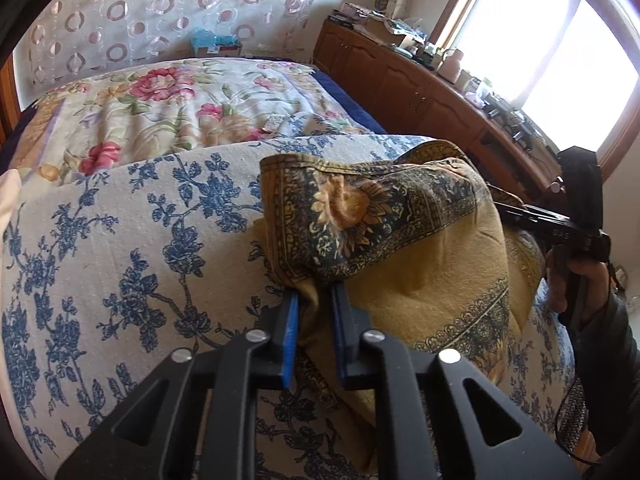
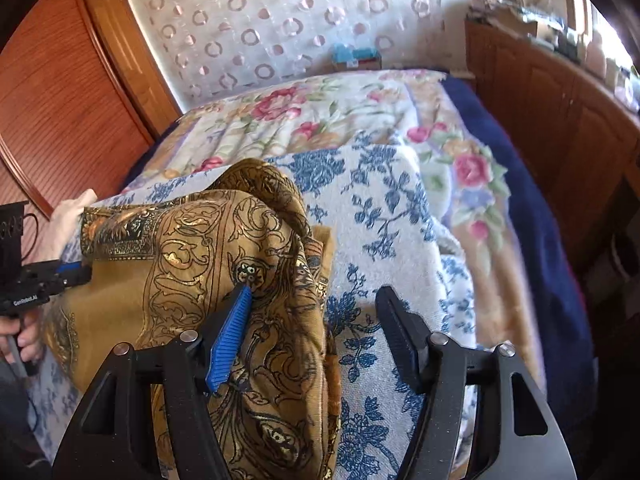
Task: Fold small clothes
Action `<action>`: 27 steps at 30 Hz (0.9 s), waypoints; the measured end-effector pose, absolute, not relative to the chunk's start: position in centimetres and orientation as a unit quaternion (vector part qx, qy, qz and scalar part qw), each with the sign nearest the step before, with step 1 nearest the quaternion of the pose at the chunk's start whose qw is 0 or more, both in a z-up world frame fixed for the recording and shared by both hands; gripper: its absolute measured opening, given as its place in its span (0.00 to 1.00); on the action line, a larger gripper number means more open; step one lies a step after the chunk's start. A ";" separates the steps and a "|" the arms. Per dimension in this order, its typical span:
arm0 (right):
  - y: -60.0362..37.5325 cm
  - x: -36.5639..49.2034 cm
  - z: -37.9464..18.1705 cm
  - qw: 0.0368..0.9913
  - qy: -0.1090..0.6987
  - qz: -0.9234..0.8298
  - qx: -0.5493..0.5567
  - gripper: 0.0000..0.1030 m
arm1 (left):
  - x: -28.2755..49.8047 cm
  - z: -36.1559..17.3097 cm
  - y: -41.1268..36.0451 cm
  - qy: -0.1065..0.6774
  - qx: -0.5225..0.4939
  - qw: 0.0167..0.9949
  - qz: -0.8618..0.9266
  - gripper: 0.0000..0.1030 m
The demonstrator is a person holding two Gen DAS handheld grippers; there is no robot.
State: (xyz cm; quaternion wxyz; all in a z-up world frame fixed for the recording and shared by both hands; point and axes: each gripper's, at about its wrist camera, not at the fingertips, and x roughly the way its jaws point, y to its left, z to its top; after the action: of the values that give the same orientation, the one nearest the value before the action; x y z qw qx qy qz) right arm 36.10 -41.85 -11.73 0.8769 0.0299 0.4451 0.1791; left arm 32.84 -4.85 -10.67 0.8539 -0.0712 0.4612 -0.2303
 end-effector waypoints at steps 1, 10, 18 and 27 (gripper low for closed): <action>-41.8 36.0 -11.7 0.876 0.446 0.180 0.030 0.64 | 32.8 -10.6 -4.9 0.459 -0.071 0.855 -0.231 0.04; -40.0 34.7 -11.1 0.874 0.429 0.226 0.021 0.10 | 30.0 -7.2 -5.1 0.396 -0.067 0.882 -0.246 0.01; -37.7 31.4 -6.1 0.911 0.343 0.228 0.000 0.06 | 26.5 -3.1 -3.4 0.334 -0.084 0.905 -0.251 0.01; -31.3 30.9 -0.9 0.920 0.277 0.274 -0.035 0.06 | 22.7 0.4 2.1 0.287 -0.082 0.934 -0.198 0.01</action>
State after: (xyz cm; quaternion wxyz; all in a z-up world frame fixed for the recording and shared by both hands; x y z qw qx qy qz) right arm 30.92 -31.34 -0.88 0.9205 -0.0347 0.2765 0.2739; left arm 22.66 2.09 0.44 0.9337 -0.0816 0.2869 -0.1981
